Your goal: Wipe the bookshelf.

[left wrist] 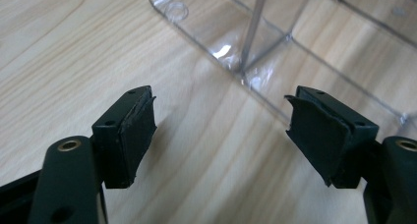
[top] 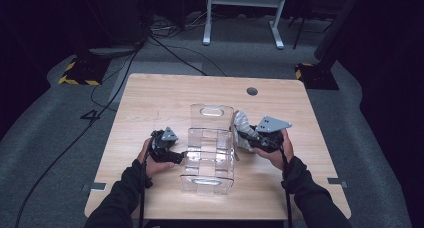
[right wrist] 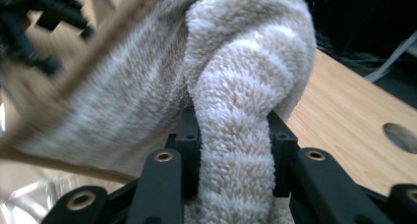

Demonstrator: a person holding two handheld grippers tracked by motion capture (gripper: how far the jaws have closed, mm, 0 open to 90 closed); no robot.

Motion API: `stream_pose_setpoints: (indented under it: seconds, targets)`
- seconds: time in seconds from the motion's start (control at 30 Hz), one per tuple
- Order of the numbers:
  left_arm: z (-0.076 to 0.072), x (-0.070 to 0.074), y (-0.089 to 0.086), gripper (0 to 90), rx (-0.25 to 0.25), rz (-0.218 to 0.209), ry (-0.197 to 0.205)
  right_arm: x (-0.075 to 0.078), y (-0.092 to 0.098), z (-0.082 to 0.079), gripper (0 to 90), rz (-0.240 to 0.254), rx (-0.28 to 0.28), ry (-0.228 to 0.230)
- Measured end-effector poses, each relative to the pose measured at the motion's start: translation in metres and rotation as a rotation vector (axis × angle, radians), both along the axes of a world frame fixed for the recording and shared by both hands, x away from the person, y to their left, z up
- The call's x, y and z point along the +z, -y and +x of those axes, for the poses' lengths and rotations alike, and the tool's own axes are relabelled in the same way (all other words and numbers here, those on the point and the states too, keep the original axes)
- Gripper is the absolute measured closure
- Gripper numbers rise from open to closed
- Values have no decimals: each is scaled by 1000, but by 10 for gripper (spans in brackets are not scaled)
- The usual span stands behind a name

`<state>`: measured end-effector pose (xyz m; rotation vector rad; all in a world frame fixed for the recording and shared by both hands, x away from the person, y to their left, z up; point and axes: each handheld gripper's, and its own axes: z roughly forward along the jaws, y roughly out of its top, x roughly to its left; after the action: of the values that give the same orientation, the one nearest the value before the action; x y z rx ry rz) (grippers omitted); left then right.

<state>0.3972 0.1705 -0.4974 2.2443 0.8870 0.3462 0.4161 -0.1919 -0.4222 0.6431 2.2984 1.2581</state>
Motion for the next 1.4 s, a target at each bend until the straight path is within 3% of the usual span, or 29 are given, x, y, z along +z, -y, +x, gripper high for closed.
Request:
stream_pose_setpoints:
  seconds: [0.03, 0.07, 0.17, 0.2, 0.27, 0.4, 0.57, 0.63, 0.8, 0.87, 1.13, 1.23, 1.27, 1.4]
  targets:
    - [0, 0, 0, 266, 0, 0, 0, 0, -1, 4, 675, -7, -7, 5]
    - [-11, -2, -4, 263, -12, 14, 1, 0, -3, 8, 675, -28, -24, 15]
    - [-21, -2, -8, 274, -11, 20, 11, 0, -7, 18, 675, -32, -54, 10]
    - [-32, -2, -11, 274, -26, 13, 6, 0, -8, 21, 674, -33, -68, 5]
    - [-39, -3, -11, 273, -31, -2, -4, -1, -12, 26, 672, -38, -83, 13]
    - [-64, -4, -6, 277, -91, -6, 4, -5, -16, 32, 671, -57, -106, 26]
    - [-71, -6, -1, 278, -118, -20, 9, -9, -15, 31, 671, -28, -87, -9]
    - [-71, -6, 0, 274, -123, -24, 11, -10, -15, 25, 671, -22, -65, -14]
    - [-69, -6, 1, 274, -126, -24, 14, -11, -7, -10, 671, 1, 52, -35]
    - [-69, -6, 2, 274, -124, -23, 10, -11, -7, -17, 670, -3, 65, -40]
    - [-68, -6, 2, 276, -126, -25, 12, -7, 0, -78, 663, -24, 208, -32]
    - [-67, -6, 2, 276, -130, -24, 13, -7, 2, -90, 661, -8, 234, -43]
    - [-67, -6, 2, 276, -138, -23, 14, -7, 3, -103, 662, -8, 260, -48]
    - [-66, -6, 1, 275, -147, -24, 14, -9, 6, -118, 675, -2, 298, -44]
